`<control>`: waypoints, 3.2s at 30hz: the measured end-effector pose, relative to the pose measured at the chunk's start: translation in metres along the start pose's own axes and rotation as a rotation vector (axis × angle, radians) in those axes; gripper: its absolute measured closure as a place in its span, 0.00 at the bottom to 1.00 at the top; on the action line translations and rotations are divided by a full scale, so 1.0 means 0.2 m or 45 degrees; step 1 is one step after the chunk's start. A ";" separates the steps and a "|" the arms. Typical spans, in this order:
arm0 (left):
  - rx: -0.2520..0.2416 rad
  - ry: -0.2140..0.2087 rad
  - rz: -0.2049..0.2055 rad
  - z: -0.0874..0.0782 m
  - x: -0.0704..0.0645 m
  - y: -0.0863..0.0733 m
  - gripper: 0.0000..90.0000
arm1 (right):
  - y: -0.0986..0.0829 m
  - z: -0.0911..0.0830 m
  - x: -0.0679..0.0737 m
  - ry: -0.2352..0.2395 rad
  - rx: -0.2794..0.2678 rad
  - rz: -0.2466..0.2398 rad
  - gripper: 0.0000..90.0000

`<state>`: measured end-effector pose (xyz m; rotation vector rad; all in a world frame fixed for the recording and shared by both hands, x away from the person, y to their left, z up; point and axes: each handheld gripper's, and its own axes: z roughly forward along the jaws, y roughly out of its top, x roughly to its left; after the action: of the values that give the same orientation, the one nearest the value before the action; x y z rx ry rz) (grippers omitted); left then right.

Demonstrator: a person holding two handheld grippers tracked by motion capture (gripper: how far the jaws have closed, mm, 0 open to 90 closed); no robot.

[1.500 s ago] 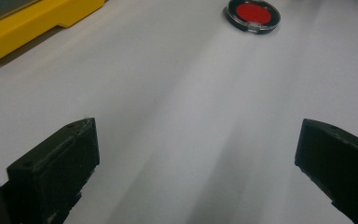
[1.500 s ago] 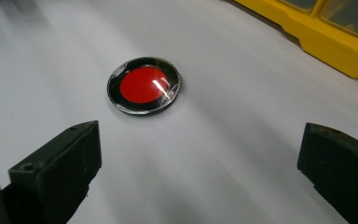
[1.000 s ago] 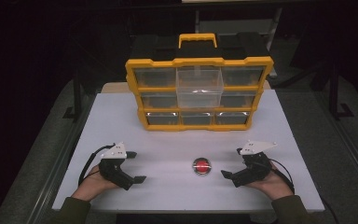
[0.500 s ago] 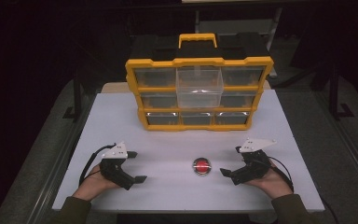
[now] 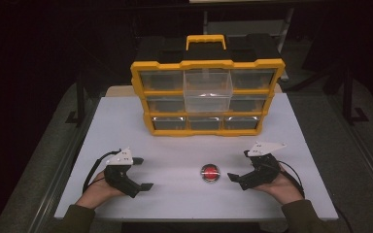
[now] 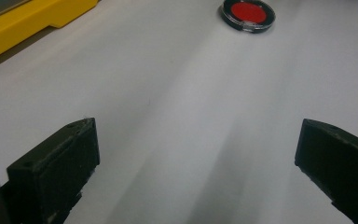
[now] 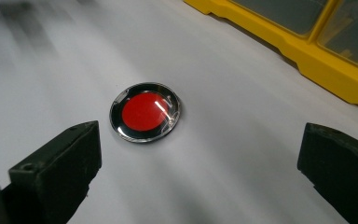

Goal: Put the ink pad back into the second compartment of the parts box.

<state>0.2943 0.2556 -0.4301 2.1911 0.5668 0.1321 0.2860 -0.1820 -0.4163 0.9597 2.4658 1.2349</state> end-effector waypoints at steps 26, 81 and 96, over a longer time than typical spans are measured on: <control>-0.004 -0.014 0.006 0.01 0.00 0.00 0.00 | 0.07 0.04 -0.02 0.021 -0.014 0.003 0.00; -0.010 -0.027 0.011 0.01 -0.01 0.00 0.00 | 0.27 0.20 -0.03 0.083 0.021 -0.053 0.00; -0.011 -0.024 0.014 0.00 -0.01 0.00 0.00 | 0.31 0.25 -0.01 0.114 0.037 -0.083 0.00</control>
<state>0.2937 0.2545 -0.4305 2.1849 0.5426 0.1197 0.3390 -0.1233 -0.3992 0.8414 2.5681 1.2505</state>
